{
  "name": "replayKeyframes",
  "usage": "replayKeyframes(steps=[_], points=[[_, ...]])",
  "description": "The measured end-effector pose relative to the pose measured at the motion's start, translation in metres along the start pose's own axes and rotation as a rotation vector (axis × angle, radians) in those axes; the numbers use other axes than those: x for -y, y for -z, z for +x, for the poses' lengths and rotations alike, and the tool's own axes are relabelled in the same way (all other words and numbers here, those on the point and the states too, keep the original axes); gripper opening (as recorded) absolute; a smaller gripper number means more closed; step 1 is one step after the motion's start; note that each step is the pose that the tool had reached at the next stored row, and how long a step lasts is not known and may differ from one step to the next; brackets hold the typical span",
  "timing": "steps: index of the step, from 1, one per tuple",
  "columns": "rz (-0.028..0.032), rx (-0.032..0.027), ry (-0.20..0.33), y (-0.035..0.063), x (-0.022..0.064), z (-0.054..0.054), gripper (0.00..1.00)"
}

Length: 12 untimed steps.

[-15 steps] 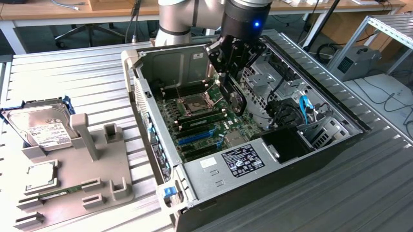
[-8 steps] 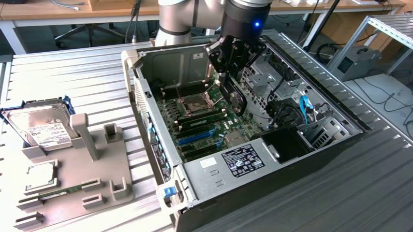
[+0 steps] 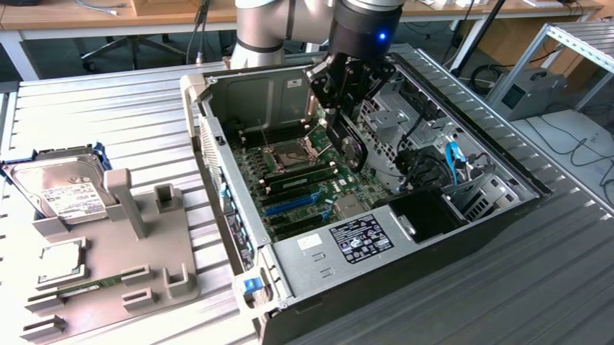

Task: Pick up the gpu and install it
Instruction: 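Insert the gpu into the slot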

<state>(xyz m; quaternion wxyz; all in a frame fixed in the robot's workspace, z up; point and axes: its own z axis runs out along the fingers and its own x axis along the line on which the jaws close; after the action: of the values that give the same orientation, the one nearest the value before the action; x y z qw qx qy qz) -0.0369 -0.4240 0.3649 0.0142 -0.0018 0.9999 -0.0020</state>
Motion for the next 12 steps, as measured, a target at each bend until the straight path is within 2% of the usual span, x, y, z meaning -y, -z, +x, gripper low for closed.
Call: replayKeyframes(steps=[12], points=[[-0.0003, 0.0, 0.014, -0.0003, 0.0, 0.0, 0.26]])
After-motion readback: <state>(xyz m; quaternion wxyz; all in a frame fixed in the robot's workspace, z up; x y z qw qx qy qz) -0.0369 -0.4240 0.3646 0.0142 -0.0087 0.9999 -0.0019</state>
